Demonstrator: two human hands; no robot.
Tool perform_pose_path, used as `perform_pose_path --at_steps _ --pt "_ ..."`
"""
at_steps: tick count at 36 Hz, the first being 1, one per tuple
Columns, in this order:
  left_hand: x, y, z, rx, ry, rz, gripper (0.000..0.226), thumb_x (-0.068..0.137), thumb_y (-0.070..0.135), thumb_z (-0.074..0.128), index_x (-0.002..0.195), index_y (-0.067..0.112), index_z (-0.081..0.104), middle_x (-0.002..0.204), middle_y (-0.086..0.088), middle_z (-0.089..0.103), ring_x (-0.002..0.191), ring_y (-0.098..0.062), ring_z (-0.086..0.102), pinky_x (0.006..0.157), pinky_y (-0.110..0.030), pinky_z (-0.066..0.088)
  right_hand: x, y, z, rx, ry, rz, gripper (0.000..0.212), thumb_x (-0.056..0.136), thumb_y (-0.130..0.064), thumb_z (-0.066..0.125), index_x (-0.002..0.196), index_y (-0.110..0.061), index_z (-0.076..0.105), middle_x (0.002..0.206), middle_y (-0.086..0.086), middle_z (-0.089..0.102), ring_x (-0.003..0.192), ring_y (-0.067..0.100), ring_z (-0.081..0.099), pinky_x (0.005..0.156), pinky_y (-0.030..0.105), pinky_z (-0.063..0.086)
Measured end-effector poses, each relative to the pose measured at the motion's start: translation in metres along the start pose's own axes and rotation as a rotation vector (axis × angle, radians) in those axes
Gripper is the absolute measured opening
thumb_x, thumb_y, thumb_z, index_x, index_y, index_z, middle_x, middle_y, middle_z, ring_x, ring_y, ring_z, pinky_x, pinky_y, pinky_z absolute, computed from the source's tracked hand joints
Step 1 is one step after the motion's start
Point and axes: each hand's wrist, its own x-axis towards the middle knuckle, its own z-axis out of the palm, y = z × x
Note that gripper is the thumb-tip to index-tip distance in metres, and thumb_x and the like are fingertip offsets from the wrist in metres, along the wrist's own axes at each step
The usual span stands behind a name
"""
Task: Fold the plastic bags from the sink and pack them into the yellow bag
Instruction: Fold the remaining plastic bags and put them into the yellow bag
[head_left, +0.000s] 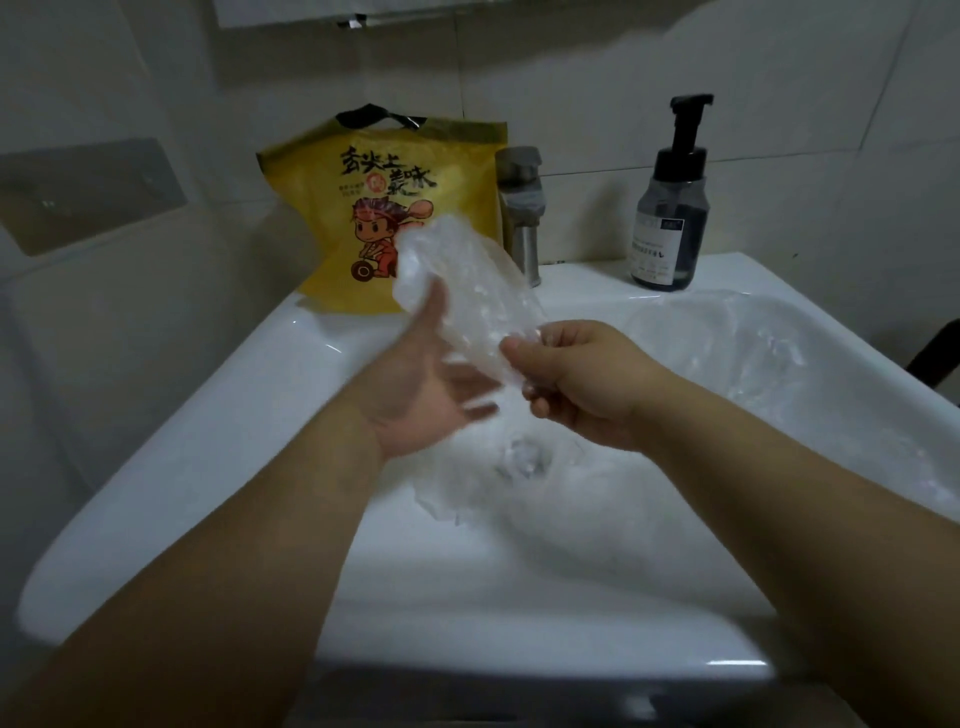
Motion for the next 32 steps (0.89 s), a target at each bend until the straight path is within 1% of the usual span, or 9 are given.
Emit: perform_pose_path --at_steps 3,6,11,18,22,26,28,29,32 --pt "0.005 -0.013 0.026 0.124 0.012 -0.096 0.065 0.067 0.06 0.072 0.106 0.008 0.068 0.096 -0.016 0.067 0.089 -0.025 0.063 0.104 -0.045 0.044 0.002 0.009 0.009 -0.18 0.059 -0.034 0.014 0.092 0.003 0.052 0.081 0.005 0.06 0.07 0.017 0.057 0.054 0.016 0.053 0.048 0.022 0.046" --pt "0.011 -0.012 0.035 0.076 0.111 -0.021 0.027 0.087 0.035 0.061 0.089 0.009 0.068 0.074 -0.008 0.066 0.067 -0.017 0.059 0.069 -0.028 0.053 0.001 0.009 0.01 -0.203 0.075 -0.05 0.011 0.091 0.001 0.055 0.081 0.003 0.06 0.061 0.009 0.054 0.051 0.014 0.048 0.046 0.022 0.041" --pt "0.01 0.002 0.018 -0.15 0.227 0.096 0.019 0.095 0.025 0.054 0.097 0.009 0.064 0.077 0.0 0.071 0.07 -0.012 0.069 0.061 -0.024 0.056 -0.001 0.006 0.002 -0.279 0.05 0.068 0.02 0.091 -0.011 0.062 0.097 0.008 0.062 0.062 0.008 0.05 0.048 0.01 0.045 0.043 0.017 0.042" --pt "0.0 0.023 -0.007 -0.332 0.443 0.231 0.01 0.094 0.021 0.061 0.097 0.012 0.064 0.077 -0.001 0.075 0.068 -0.009 0.072 0.056 -0.022 0.057 -0.003 -0.005 -0.007 -0.233 -0.069 0.155 0.014 0.089 -0.009 0.063 0.079 0.0 0.061 0.063 0.009 0.047 0.046 0.009 0.045 0.041 0.015 0.041" --pt "-0.002 0.024 -0.018 -0.352 0.466 0.152 0.021 0.091 0.02 0.065 0.108 0.01 0.065 0.089 -0.005 0.075 0.074 -0.012 0.073 0.056 -0.023 0.057 -0.009 -0.011 -0.008 -0.237 -0.106 0.105 0.016 0.087 -0.014 0.065 0.081 0.0 0.06 0.062 0.007 0.049 0.045 0.008 0.046 0.041 0.016 0.042" --pt "-0.002 0.023 -0.023 -0.334 0.463 0.02 0.009 0.089 0.016 0.067 0.094 0.009 0.064 0.077 -0.004 0.073 0.059 -0.009 0.069 0.046 -0.018 0.052 -0.015 -0.023 -0.01 0.06 -0.219 0.067 0.033 0.083 -0.037 0.054 0.094 -0.006 0.06 0.063 0.006 0.057 0.048 0.013 0.053 0.042 0.022 0.046" --pt "-0.001 0.023 -0.024 -0.313 0.46 -0.017 0.007 0.089 0.016 0.067 0.09 0.01 0.063 0.07 -0.002 0.07 0.051 -0.006 0.064 0.04 -0.015 0.048 -0.014 -0.024 -0.013 0.154 -0.19 0.051 0.03 0.093 -0.019 0.044 0.119 -0.009 0.055 0.074 0.01 0.063 0.055 0.021 0.057 0.047 0.028 0.051" --pt "-0.001 0.022 -0.023 -0.301 0.463 -0.036 0.007 0.089 0.016 0.067 0.09 0.01 0.063 0.07 -0.002 0.07 0.05 -0.006 0.063 0.039 -0.014 0.047 -0.011 -0.022 -0.015 0.094 -0.146 0.024 0.037 0.095 -0.007 0.041 0.131 -0.015 0.049 0.088 0.012 0.064 0.063 0.023 0.06 0.053 0.032 0.055" --pt "0.001 0.02 -0.021 -0.268 0.451 -0.081 0.009 0.087 0.015 0.068 0.093 0.01 0.065 0.076 -0.003 0.071 0.056 -0.007 0.067 0.042 -0.015 0.049 -0.01 -0.008 -0.018 -0.58 -0.026 -0.19 0.075 0.089 0.008 0.052 0.143 -0.04 0.032 0.142 0.001 0.045 0.113 0.023 0.057 0.085 0.033 0.056"
